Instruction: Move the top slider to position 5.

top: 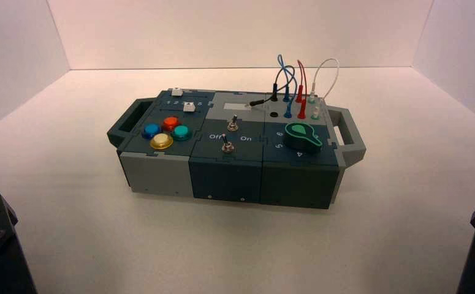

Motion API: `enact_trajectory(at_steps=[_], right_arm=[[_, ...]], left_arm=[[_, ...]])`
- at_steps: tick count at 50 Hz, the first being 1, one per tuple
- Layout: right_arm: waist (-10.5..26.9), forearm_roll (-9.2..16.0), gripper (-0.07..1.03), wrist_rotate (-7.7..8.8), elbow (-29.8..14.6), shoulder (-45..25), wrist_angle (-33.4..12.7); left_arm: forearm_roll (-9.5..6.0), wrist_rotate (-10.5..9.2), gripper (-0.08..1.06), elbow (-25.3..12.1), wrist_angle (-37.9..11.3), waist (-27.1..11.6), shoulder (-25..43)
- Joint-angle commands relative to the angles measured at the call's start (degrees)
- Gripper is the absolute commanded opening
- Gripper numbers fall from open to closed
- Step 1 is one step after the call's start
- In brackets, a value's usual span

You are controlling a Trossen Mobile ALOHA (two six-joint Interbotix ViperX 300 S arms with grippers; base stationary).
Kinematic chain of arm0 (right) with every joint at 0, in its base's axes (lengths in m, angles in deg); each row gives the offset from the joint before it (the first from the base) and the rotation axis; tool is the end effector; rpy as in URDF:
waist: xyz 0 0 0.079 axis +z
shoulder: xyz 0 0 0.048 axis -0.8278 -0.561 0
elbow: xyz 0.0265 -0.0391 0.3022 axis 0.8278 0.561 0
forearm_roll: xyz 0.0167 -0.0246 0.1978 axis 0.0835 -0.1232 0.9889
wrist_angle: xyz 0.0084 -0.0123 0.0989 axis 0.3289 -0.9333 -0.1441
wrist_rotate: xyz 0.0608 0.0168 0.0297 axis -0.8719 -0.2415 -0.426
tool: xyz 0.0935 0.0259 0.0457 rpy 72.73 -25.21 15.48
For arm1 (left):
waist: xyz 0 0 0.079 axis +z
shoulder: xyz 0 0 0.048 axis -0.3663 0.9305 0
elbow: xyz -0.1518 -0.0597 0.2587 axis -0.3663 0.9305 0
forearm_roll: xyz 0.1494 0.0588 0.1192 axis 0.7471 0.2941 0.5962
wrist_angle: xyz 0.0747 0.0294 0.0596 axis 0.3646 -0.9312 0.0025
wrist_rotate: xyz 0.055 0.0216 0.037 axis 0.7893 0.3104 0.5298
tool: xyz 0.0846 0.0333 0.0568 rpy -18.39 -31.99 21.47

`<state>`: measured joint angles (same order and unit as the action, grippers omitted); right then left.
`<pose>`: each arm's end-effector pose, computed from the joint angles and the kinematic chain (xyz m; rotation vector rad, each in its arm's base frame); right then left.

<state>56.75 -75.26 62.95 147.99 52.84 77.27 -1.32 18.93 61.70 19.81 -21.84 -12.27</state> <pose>0.2561 0.0038 0.2799 0.0140 -0.0213 0.0145 0.2548 -0.0003 0.2859 -0.0131 -0.0413 0.0004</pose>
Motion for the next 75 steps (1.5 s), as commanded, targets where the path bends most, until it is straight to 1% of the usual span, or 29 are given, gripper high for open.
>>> enact_trajectory(at_steps=[1, 17, 22, 23, 27, 30, 34, 35, 43, 45, 48, 51, 52, 56, 57, 62, 63, 70, 71, 73, 75], right_arm=[[0.18, 0.00, -0.02, 0.09, -1.67, -0.26, 0.18], [0.18, -0.09, -0.02, 0.09, -1.58, -0.53, -0.09], [0.26, 0.00, -0.02, 0.09, -1.67, -0.53, -0.79], [0.44, -0.09, -0.02, 0.09, -1.85, -0.62, -1.14], [2.37, -0.09, -0.02, -0.09, -3.52, -2.02, -6.50], [3.43, -0.09, -0.02, -0.09, -4.31, -2.81, -8.00], [6.86, 0.00, -0.02, -0.09, -5.63, -4.48, -10.99], [7.21, -0.09, -0.02, -0.09, -5.80, -4.75, -11.25], [14.50, 0.00, -0.02, -0.18, -8.61, -8.17, -15.73], [15.38, 0.00, -0.02, -0.18, -9.05, -8.70, -16.44], [18.28, 0.09, -0.02, -0.18, -10.81, -10.63, -19.16], [20.13, 0.18, -0.02, -0.44, -12.30, -12.39, -21.53], [20.30, 0.09, -0.02, -0.53, -12.57, -12.74, -21.97], [22.06, 0.18, -0.02, -0.88, -14.85, -15.29, -25.66], [22.06, 0.18, -0.02, -0.88, -14.85, -15.29, -25.66], [24.08, 1.05, -0.02, -0.97, -18.81, -18.98, -30.67], [24.35, 1.23, -0.02, -0.88, -19.42, -19.60, -31.29], [24.96, 1.85, -0.02, -0.97, -21.80, -22.41, -32.96], [25.22, 2.11, -0.02, -0.97, -22.32, -23.03, -33.22], [26.10, 3.25, -0.02, -0.88, -23.82, -25.58, -33.49], [26.46, 3.78, -0.02, -0.88, -24.52, -27.25, -33.49]], left_arm=[[-0.09, 0.18, -0.03, -1.23, 0.09, -0.18, 0.18], [-0.09, 0.09, -0.03, -1.23, -0.44, -0.35, 0.26], [0.00, 0.09, -0.03, -1.67, -1.85, -0.44, 0.62], [-0.09, 0.18, -0.03, -1.93, -2.81, -0.53, 0.79], [0.00, 0.09, -0.03, -5.01, -11.43, -2.37, 2.81], [-0.09, 0.18, -0.03, -6.24, -14.15, -3.16, 3.87], [-0.09, 0.09, -0.03, -8.44, -19.51, -4.83, 6.59], [-0.09, 0.09, -0.03, -8.70, -20.04, -4.92, 6.86], [-0.18, 0.09, -0.03, -11.87, -25.93, -7.29, 12.30], [-0.26, 0.18, -0.03, -12.30, -26.72, -7.65, 13.18], [-0.35, 0.09, -0.03, -14.06, -29.62, -8.70, 16.26], [-0.62, 0.18, -0.03, -16.08, -32.26, -9.84, 19.07], [-0.70, 0.09, -0.03, -16.44, -32.78, -9.93, 19.51], [-0.79, 0.09, -0.03, -19.78, -36.47, -10.81, 23.73], [-0.79, 0.09, -0.03, -19.78, -36.47, -10.81, 23.73], [-1.14, 0.09, -0.03, -24.79, -42.36, -11.34, 30.32], [-1.41, 0.09, -0.03, -25.58, -43.07, -11.43, 31.55], [-1.76, 0.09, -0.03, -28.48, -45.35, -11.51, 35.95], [-1.76, 0.09, -0.03, -28.92, -45.70, -11.60, 36.91], [-2.29, 0.00, -0.03, -30.67, -46.93, -11.69, 40.78], [-2.55, 0.00, -0.03, -31.55, -47.29, -12.13, 42.71]])
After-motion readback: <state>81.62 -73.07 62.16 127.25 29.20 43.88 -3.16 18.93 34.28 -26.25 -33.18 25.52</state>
